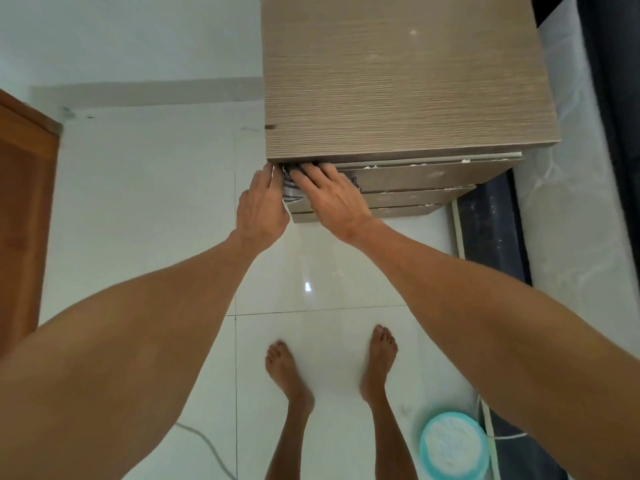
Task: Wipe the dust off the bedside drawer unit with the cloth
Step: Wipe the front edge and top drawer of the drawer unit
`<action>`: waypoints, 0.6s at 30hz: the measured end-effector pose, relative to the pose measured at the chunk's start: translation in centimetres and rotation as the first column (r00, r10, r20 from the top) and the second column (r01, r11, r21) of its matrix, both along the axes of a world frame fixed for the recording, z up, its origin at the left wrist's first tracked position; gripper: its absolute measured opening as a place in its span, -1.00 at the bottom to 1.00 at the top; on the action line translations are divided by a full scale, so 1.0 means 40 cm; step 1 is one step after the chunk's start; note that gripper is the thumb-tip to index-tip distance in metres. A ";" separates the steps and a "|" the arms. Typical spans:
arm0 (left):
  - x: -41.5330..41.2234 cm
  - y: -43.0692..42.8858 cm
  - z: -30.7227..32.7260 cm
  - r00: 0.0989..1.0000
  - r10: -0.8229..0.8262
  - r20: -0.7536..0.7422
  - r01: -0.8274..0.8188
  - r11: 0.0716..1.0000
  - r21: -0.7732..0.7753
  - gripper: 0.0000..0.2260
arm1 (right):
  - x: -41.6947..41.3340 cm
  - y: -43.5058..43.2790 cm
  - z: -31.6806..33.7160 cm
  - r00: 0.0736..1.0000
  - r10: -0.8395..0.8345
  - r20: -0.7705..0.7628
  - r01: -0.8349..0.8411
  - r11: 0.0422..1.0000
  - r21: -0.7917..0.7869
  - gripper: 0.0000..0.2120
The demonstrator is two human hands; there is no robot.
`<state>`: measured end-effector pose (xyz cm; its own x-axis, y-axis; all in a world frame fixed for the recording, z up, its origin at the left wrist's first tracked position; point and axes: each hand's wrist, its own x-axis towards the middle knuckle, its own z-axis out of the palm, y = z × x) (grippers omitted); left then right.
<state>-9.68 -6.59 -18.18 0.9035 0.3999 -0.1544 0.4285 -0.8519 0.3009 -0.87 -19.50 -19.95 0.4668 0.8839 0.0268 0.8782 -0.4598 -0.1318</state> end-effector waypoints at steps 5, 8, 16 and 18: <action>-0.012 0.009 -0.029 0.998 -0.057 -0.034 0.059 0.995 0.078 -0.30 | -0.032 0.006 -0.007 0.997 -0.067 0.024 0.069 0.993 -0.091 -0.32; -0.013 -0.023 -0.028 0.998 -0.029 -0.060 0.037 0.991 0.127 -0.27 | -0.045 0.000 0.022 0.993 -0.121 -0.015 0.116 0.978 -0.171 -0.25; 0.007 -0.061 -0.013 0.995 0.090 0.034 -0.090 0.996 0.014 -0.43 | -0.014 -0.039 0.043 0.994 -0.113 -0.010 0.109 0.973 -0.204 -0.19; 0.013 -0.067 -0.007 0.977 0.197 0.078 -0.191 0.979 -0.077 -0.53 | -0.010 -0.042 0.038 0.994 -0.106 -0.009 0.102 0.972 -0.211 -0.17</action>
